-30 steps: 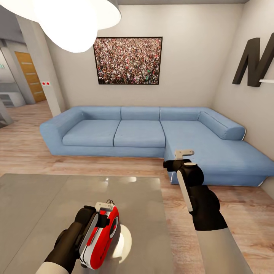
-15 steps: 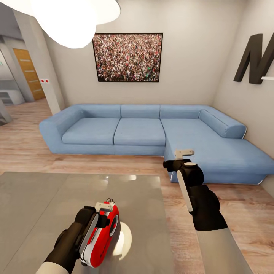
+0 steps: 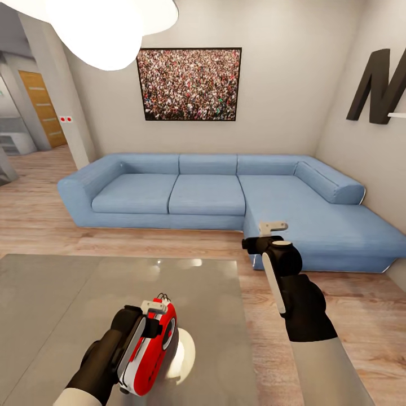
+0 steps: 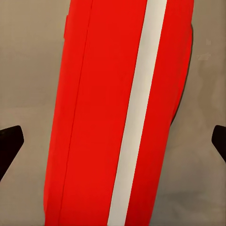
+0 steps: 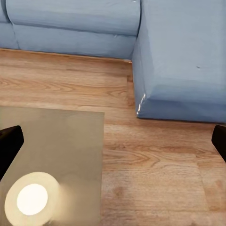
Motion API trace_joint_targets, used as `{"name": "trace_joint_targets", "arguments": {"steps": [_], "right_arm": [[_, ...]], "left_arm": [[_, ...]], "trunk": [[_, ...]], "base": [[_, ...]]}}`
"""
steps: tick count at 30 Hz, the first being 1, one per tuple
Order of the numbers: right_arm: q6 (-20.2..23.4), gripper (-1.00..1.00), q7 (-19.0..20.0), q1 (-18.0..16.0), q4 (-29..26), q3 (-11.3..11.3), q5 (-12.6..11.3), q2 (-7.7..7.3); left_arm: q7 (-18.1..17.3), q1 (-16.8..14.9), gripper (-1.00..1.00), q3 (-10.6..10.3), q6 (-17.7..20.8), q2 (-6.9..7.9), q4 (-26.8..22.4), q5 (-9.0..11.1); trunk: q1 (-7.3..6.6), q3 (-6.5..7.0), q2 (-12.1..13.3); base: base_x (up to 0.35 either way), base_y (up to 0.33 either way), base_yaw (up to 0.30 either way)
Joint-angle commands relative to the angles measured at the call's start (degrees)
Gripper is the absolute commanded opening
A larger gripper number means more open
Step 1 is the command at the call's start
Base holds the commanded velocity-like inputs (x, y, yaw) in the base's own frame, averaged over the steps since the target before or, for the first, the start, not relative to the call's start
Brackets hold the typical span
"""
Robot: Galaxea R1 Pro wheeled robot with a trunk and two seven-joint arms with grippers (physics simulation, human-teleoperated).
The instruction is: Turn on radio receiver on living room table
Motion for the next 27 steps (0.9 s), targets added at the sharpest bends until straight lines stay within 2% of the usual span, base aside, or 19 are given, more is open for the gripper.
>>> {"name": "trace_joint_targets", "arguments": {"steps": [1,13,27], "right_arm": [[0.0,1.0,-0.01,0.0,0.0,0.0,0.0,0.02],[0.0,1.0,0.01,0.0,0.01,0.0,0.0,-0.04],[0.0,1.0,0.01,0.12,0.03,0.0,0.0,-0.03]], "left_arm": [[0.0,0.0,1.0,0.0,0.0,0.0,0.16,0.0],[0.0,0.0,1.0,0.0,0.0,0.0,0.96,0.0],[0.0,0.0,1.0,0.0,0.0,0.0,1.07,0.0]], "trunk": [[0.0,0.0,0.0],[0.0,-0.03,0.0],[0.0,-0.73,0.0]], "base": [[0.0,0.0,0.0],[0.0,0.0,0.0],[0.0,0.0,0.0]]}}
